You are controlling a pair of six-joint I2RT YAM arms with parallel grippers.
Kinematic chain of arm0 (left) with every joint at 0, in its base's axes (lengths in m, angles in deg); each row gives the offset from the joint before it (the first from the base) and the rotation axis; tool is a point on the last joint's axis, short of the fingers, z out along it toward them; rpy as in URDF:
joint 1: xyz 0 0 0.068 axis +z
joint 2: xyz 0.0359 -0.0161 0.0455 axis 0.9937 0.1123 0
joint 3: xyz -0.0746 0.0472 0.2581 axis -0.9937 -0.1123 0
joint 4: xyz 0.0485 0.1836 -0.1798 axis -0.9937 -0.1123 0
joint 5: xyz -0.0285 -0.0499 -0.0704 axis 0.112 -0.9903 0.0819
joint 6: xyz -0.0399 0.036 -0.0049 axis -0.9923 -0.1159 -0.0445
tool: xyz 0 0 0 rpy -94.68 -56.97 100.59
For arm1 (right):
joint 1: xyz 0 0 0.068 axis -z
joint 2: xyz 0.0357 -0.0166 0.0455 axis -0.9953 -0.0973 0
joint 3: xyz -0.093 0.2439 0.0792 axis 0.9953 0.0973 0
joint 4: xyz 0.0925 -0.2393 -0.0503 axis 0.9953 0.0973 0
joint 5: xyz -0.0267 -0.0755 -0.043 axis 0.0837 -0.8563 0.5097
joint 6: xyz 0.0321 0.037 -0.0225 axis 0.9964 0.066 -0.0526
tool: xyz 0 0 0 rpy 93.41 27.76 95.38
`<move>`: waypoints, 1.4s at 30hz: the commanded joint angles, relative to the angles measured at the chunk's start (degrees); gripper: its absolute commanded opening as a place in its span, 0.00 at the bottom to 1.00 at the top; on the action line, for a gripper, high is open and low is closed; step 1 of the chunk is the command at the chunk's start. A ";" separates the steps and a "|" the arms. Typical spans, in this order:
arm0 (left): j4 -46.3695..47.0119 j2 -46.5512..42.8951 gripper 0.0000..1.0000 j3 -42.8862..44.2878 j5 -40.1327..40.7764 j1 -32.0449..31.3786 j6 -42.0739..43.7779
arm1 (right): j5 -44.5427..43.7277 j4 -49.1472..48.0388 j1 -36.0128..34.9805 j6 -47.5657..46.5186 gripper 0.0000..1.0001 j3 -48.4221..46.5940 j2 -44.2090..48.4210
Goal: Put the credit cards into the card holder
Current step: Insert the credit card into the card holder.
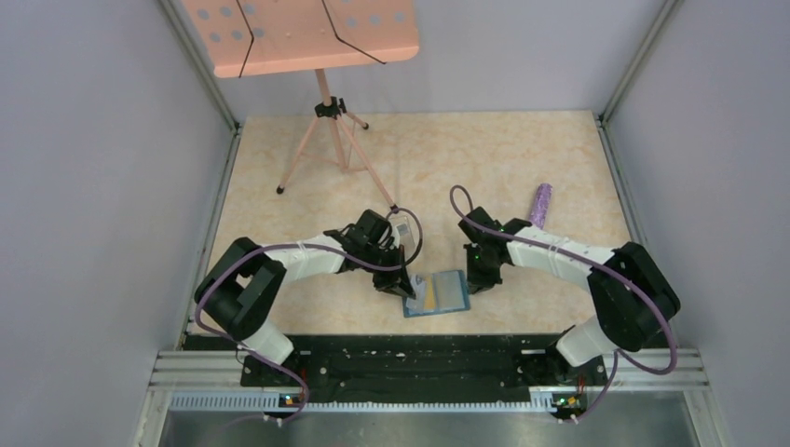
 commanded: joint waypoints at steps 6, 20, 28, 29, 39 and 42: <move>1.30 0.63 0.00 2.32 1.53 -0.04 0.13 | 6.20 -3.51 -0.78 5.11 0.00 5.15 7.94; 2.43 2.44 0.00 4.23 -0.12 -0.10 1.11 | 13.47 -13.94 -0.84 12.24 0.00 15.37 12.47; 3.82 4.37 0.00 5.28 -1.10 -1.44 1.44 | 13.21 -14.65 -0.76 11.36 0.00 16.22 12.04; 3.66 4.70 0.00 5.61 -0.98 -1.73 1.68 | 13.22 -14.66 -0.78 11.24 0.00 16.27 12.04; 2.95 5.93 0.00 4.83 0.19 -2.60 2.79 | 13.07 -14.59 -0.72 10.16 0.00 17.20 12.43; 0.89 5.13 0.00 5.23 2.42 -2.63 4.03 | 12.82 -14.55 -0.68 9.77 0.00 17.10 12.44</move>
